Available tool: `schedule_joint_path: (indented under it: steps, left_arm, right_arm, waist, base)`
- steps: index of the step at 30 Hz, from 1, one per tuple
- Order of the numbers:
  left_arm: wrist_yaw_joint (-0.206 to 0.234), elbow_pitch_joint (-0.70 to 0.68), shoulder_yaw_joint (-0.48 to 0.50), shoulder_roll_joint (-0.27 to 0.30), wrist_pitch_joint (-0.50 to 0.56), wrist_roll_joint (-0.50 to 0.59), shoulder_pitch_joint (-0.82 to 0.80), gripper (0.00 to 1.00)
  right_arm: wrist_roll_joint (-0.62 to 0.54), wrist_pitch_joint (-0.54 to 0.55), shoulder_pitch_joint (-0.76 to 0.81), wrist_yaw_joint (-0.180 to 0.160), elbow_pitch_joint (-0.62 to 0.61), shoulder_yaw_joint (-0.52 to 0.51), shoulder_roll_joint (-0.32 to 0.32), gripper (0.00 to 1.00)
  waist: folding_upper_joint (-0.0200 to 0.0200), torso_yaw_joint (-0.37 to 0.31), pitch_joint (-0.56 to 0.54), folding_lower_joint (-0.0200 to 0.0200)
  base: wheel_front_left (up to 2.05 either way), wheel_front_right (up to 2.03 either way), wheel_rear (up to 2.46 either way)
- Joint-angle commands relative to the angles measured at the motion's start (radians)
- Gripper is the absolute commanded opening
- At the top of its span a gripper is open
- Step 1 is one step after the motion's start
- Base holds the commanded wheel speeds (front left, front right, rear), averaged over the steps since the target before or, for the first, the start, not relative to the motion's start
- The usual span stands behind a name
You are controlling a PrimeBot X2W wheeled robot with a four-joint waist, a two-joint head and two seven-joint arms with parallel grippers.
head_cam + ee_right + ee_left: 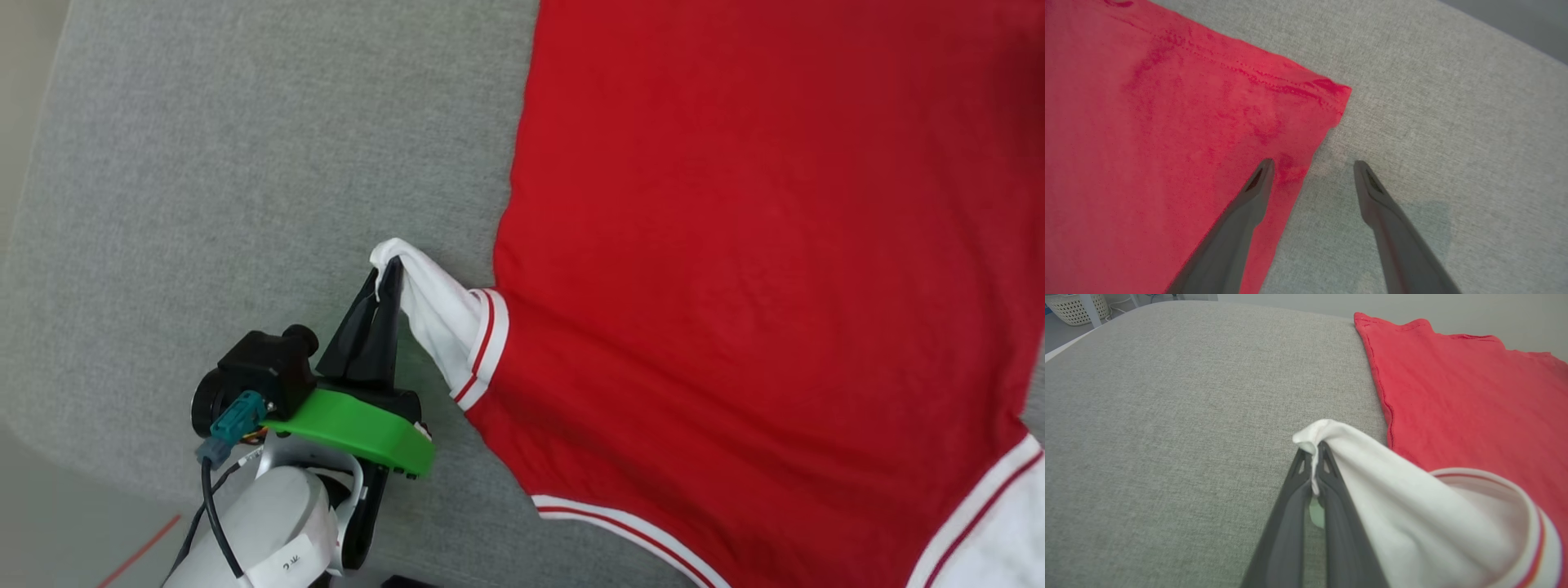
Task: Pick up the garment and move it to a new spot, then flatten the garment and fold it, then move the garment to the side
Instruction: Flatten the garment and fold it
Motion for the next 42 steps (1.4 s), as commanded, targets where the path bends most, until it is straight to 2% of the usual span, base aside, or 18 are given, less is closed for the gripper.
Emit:
schedule_joint_path:
  steps: [1, 6, 7, 8, 17, 23, 30, 33, 38, 42]
  left_arm:
    - [-0.007, 0.004, 0.008, -0.009, -0.006, 0.019, -0.022, 0.00]
    - [-0.020, 0.023, 0.023, -0.027, -0.006, 0.037, -0.014, 0.00]
    - [-0.031, 0.040, 0.030, -0.035, -0.006, 0.045, -0.009, 0.00]
    - [-0.034, 0.045, 0.032, -0.036, -0.006, 0.047, -0.007, 0.00]
    - [-0.053, 0.093, 0.060, -0.023, -0.006, 0.055, 0.040, 0.00]
    - [-0.049, 0.106, 0.079, 0.008, -0.005, 0.048, 0.097, 0.00]
    - [-0.022, 0.082, 0.090, 0.044, 0.008, 0.042, 0.161, 0.00]
    - [-0.009, 0.067, 0.094, 0.059, 0.017, 0.041, 0.186, 0.00]
    - [0.011, 0.040, 0.097, 0.074, 0.028, 0.042, 0.214, 0.00]
    - [0.019, 0.029, 0.097, 0.084, 0.037, 0.042, 0.223, 0.00]
  right_arm:
    - [-0.006, -0.003, 0.018, -0.001, 0.014, 0.007, 0.005, 1.00]
    - [0.015, 0.032, 0.104, -0.001, 0.033, 0.048, -0.018, 1.00]
    - [0.040, 0.034, 0.136, -0.001, 0.017, 0.057, -0.038, 0.15]
    - [0.045, 0.026, 0.139, -0.001, 0.009, 0.057, -0.042, 0.00]
    - [0.083, -0.182, 0.135, -0.001, -0.070, 0.047, -0.067, 0.00]
    - [0.142, -0.277, 0.241, -0.001, -0.201, 0.106, -0.166, 0.00]
    - [0.234, -0.397, 0.477, -0.001, -0.335, 0.082, -0.293, 0.00]
    - [0.238, -0.443, 0.601, -0.001, -0.373, 0.061, -0.336, 0.00]
    - [0.264, -0.510, 0.814, -0.001, -0.410, -0.002, -0.349, 0.00]
    - [0.283, -0.537, 0.996, -0.001, -0.438, -0.057, -0.313, 0.00]
  waist:
    - [0.0000, 0.055, 0.054, -0.0001]
    - [0.0000, 0.053, 0.053, -0.0001]
    - [0.0000, 0.045, 0.040, -0.0001]
    - [0.0000, 0.042, 0.033, -0.0001]
    - [0.0000, -0.015, -0.103, -0.0001]
    - [0.0000, -0.081, -0.218, -0.0001]
    - [0.0000, -0.169, -0.306, -0.0001]
    - [0.0000, -0.207, -0.326, -0.0001]
    - [0.0000, -0.246, -0.338, -0.0001]
    - [0.0000, -0.260, -0.342, -0.0001]
  base:
    - [0.00, 0.00, 0.00]
    - [0.00, 0.00, 0.00]
    - [0.00, 0.00, 0.00]
    - [0.00, 0.00, 0.00]
    - [0.00, 0.00, 0.00]
    - [0.00, 0.00, 0.00]
    - [0.00, 0.00, 0.00]
    - [0.00, 0.00, 0.00]
    - [0.00, 0.00, 0.00]
    - [0.00, 0.00, 0.00]
